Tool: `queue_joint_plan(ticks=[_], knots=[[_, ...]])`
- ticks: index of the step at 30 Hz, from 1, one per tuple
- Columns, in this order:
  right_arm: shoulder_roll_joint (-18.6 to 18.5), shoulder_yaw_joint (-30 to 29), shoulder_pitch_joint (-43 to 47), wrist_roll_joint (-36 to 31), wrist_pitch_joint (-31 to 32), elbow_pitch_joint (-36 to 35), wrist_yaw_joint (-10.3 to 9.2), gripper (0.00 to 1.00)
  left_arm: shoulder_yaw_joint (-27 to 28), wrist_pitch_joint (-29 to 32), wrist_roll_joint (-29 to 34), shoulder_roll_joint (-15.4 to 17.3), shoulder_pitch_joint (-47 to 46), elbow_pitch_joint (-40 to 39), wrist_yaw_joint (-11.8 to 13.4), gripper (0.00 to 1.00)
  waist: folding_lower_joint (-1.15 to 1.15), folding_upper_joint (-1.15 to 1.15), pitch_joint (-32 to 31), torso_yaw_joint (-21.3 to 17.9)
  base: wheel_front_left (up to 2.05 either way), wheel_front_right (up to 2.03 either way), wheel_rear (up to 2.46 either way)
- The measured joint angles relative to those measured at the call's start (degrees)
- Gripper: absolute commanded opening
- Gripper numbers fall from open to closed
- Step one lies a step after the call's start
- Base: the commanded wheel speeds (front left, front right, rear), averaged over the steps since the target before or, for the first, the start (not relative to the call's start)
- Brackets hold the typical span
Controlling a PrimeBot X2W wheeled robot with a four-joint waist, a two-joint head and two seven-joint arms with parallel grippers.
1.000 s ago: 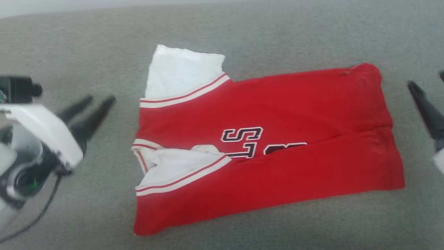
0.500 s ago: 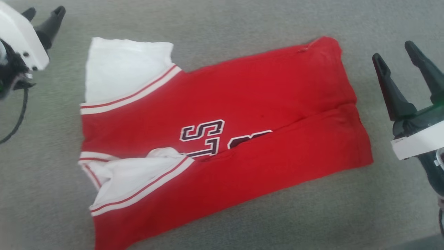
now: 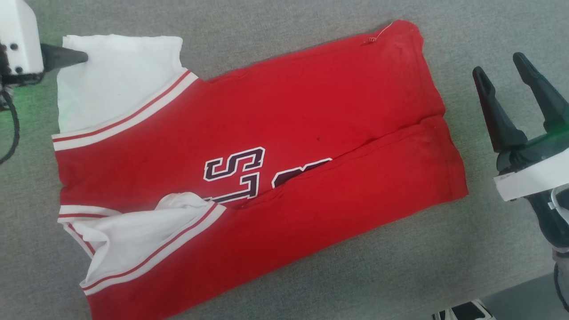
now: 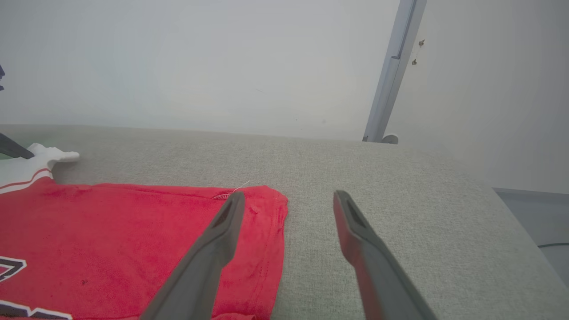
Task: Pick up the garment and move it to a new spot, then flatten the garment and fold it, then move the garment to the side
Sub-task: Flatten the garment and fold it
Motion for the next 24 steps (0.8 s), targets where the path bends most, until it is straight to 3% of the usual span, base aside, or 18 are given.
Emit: queue_joint_plan(ticks=[5, 6, 8, 9, 14, 20, 21, 24], knots=[[-0.2, 0.1, -1.2, 0.2, 0.0, 0.4, 0.00, 1.00, -0.2, 5.2, -1.1, 0.1, -2.0, -0.2, -1.4, 1.00, 0.00, 0.00, 1.4, -0.3, 0.00, 0.00, 0.00], [-0.3, 0.1, -1.3, 0.3, 0.0, 0.5, 0.00, 1.00, -0.3, 5.3, -1.0, 0.1, -2.2, -0.2, -1.5, 0.75, 0.00, 0.00, 1.6, -0.3, 0.00, 0.00, 0.00], [-0.5, 0.5, -1.8, 0.3, 0.6, 0.5, 0.00, 1.00, -0.2, 5.2, -1.0, 0.0, -2.3, -0.2, -1.6, 0.07, 0.00, 0.00, 2.0, -0.2, 0.00, 0.00, 0.00], [-0.7, 0.9, -2.2, 0.4, 1.0, 0.6, 0.00, 1.00, -0.1, 5.2, -1.1, -0.1, -2.4, -0.2, -1.7, 0.00, 0.00, 0.00, 2.2, -0.1, 0.00, 0.00, 0.00], [-3.1, 3.5, -5.9, 2.1, 7.2, 1.9, 0.01, 1.00, 0.2, 4.1, -1.2, -1.7, -2.5, -0.1, -2.5, 0.00, 0.00, 0.00, 2.7, 0.6, 0.00, 0.00, 0.00], [-7.9, 11.1, -16.1, 5.6, 20.9, 5.4, 0.05, 1.00, 0.5, 3.2, -1.2, -3.2, -3.1, 0.0, -3.6, 0.00, 0.00, 0.00, 3.5, 2.2, 0.00, 0.00, 0.00], [-7.9, 11.1, -16.1, 5.6, 20.9, 5.4, 0.05, 1.00, 0.5, 3.2, -1.2, -3.2, -3.1, 0.0, -3.6, 0.00, 0.00, 0.00, 3.5, 2.2, 0.00, 0.00, 0.00], [-9.1, 14.4, -21.9, 8.5, 28.5, 8.7, 0.01, 1.00, 0.5, 2.7, -1.2, -4.3, -3.6, -0.3, -4.4, 0.00, 0.00, 0.00, 4.0, 3.4, 0.00, 0.00, 0.00]])
